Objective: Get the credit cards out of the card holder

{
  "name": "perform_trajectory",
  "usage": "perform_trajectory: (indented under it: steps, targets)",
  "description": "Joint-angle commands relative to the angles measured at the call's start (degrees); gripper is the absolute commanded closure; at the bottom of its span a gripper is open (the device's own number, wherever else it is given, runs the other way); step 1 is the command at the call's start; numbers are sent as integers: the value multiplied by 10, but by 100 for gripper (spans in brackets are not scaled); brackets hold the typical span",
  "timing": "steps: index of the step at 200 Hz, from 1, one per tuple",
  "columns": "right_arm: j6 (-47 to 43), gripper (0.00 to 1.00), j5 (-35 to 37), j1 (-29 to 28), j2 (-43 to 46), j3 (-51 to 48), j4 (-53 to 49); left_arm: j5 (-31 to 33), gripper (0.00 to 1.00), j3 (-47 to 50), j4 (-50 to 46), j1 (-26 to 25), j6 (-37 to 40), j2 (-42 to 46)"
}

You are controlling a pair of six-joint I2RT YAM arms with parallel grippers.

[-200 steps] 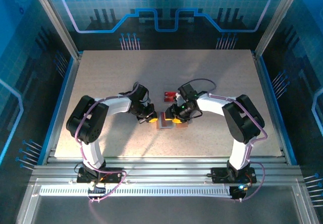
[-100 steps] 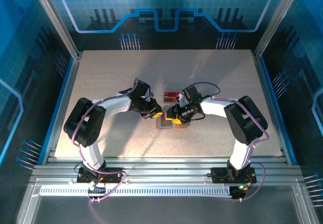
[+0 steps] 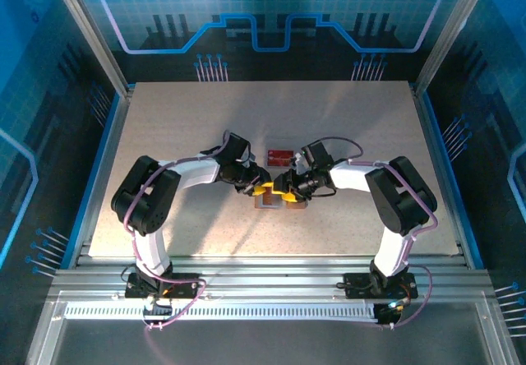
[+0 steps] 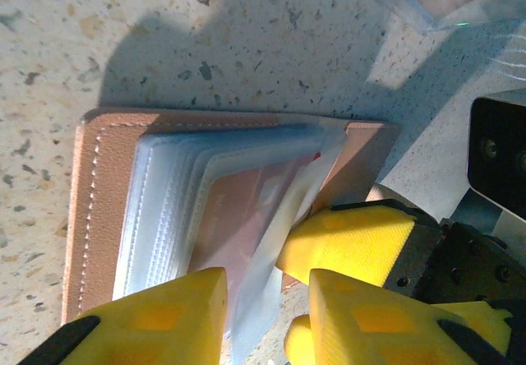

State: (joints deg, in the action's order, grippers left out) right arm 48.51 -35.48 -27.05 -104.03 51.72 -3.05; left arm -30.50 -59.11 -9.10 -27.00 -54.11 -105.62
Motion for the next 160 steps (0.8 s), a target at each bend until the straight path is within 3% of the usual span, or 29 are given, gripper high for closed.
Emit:
perform_trajectory:
  steps: [1,40,111,160]
  targets:
    - [12,51,-28,1,3,-10,36,-9,71,-1,4,-6,-6,-17]
    - [18,56,-28,2,13,-31,46,5,79,1,1,-5,-14,-18]
    - [19,61,-31,2,21,-36,49,11,72,-11,-14,-5,-11,-22]
    - [31,59,-41,2,36,-41,71,-9,75,-11,12,-8,-19,-22]
